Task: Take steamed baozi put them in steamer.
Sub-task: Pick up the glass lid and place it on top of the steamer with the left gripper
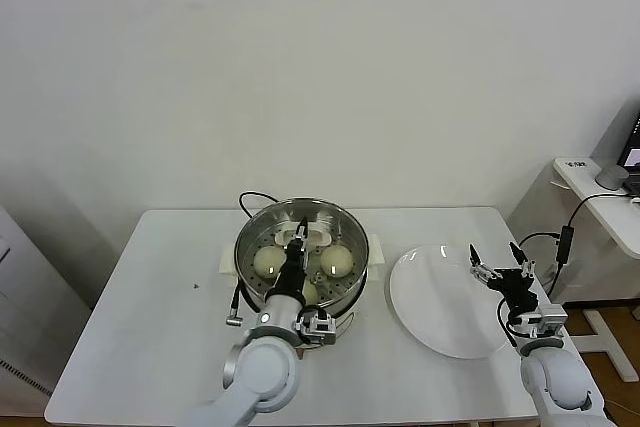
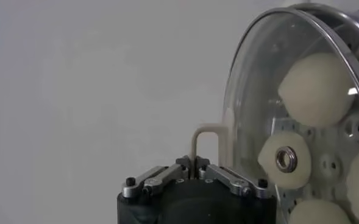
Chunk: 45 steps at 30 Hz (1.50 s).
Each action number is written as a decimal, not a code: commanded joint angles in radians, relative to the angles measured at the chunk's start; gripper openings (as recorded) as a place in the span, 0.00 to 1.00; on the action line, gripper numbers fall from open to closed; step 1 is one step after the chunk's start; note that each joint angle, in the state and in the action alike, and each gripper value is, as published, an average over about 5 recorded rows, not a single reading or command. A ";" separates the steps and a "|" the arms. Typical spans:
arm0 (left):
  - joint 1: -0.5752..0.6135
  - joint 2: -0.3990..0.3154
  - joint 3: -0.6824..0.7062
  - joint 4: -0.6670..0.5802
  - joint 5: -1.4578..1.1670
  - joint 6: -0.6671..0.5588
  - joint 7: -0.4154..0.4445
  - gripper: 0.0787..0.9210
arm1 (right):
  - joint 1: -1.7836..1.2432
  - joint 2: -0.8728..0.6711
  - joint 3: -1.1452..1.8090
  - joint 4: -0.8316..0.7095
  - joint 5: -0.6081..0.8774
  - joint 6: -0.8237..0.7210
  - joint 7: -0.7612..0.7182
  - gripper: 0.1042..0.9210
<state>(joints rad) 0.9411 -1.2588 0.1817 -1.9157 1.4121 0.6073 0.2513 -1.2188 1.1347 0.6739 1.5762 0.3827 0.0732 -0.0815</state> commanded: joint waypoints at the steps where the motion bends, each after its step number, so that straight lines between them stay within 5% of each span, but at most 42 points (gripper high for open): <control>1: -0.006 -0.007 0.005 0.021 0.001 -0.002 -0.006 0.04 | 0.001 -0.001 0.001 0.001 0.001 0.000 0.000 0.88; 24: 0.024 0.004 -0.025 0.020 -0.109 0.002 -0.068 0.06 | -0.009 0.003 0.010 0.006 0.001 0.003 -0.005 0.88; 31: 0.128 0.081 -0.103 -0.214 -0.366 -0.072 -0.004 0.29 | -0.005 0.006 0.011 0.005 0.003 0.004 -0.006 0.88; 37: 0.170 0.144 -0.246 -0.388 -0.933 -0.200 0.071 0.50 | -0.010 0.001 0.019 0.012 0.014 -0.008 -0.011 0.88; 40: 0.136 0.130 -0.355 -0.388 -1.325 -0.209 0.008 0.60 | -0.015 0.007 0.016 0.021 0.026 -0.036 -0.007 0.88; 45: 0.114 0.085 -0.593 -0.379 -1.827 -0.123 -0.215 0.76 | -0.019 0.008 -0.001 0.030 0.049 -0.043 0.005 0.88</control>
<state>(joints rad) 1.0508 -1.1716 -0.0367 -2.1662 0.7140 0.4865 0.2434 -1.2293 1.1407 0.6820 1.5938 0.4057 0.0560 -0.0854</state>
